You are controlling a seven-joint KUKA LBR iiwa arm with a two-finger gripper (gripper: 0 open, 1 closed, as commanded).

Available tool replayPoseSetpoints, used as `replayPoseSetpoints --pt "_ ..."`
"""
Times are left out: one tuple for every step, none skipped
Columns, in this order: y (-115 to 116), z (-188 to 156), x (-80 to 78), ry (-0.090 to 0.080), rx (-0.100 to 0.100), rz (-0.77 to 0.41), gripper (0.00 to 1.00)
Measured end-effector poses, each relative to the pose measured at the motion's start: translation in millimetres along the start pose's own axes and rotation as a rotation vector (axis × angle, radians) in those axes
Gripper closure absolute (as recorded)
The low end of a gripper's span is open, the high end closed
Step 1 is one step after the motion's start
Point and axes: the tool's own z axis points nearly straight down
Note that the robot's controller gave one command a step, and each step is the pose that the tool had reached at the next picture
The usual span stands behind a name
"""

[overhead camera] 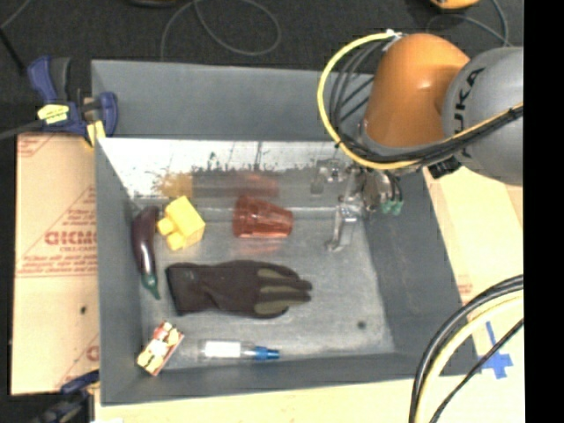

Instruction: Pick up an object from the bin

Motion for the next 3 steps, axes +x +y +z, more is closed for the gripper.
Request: replayPoseSetpoints --pt "0 -5 -1.3 -0.008 0.001 0.000 0.00" --pt "55 27 33.1 -0.007 0.000 0.024 0.00" --pt "54 41 97.5 -0.008 -0.003 0.033 0.00"
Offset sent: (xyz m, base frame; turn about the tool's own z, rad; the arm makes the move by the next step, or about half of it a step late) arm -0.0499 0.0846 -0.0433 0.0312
